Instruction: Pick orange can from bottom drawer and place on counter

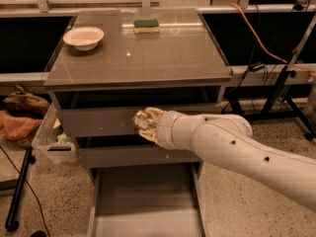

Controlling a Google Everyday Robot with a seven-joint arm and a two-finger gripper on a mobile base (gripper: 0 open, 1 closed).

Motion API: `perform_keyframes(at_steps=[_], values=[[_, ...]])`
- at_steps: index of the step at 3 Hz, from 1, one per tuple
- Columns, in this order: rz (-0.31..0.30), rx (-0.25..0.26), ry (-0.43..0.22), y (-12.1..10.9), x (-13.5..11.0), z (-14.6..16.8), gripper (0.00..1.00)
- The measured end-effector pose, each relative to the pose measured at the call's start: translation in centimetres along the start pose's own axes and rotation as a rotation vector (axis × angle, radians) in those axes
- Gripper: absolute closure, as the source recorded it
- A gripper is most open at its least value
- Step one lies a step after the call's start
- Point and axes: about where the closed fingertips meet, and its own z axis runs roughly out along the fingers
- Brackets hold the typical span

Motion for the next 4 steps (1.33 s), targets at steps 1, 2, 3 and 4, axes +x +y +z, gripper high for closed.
perform_keyframes(at_steps=[1,2,3,4], values=[[0.000,0.000,0.000,0.0,0.0,0.0,1.00],[-0.056,0.036,0.008,-3.0,-1.8,-1.2,1.00],[-0.176,0.107,0.054,-10.4,-6.5,-4.0,1.00],[-0.302,0.087,0.082,-17.6,-11.5,-4.0,1.00]])
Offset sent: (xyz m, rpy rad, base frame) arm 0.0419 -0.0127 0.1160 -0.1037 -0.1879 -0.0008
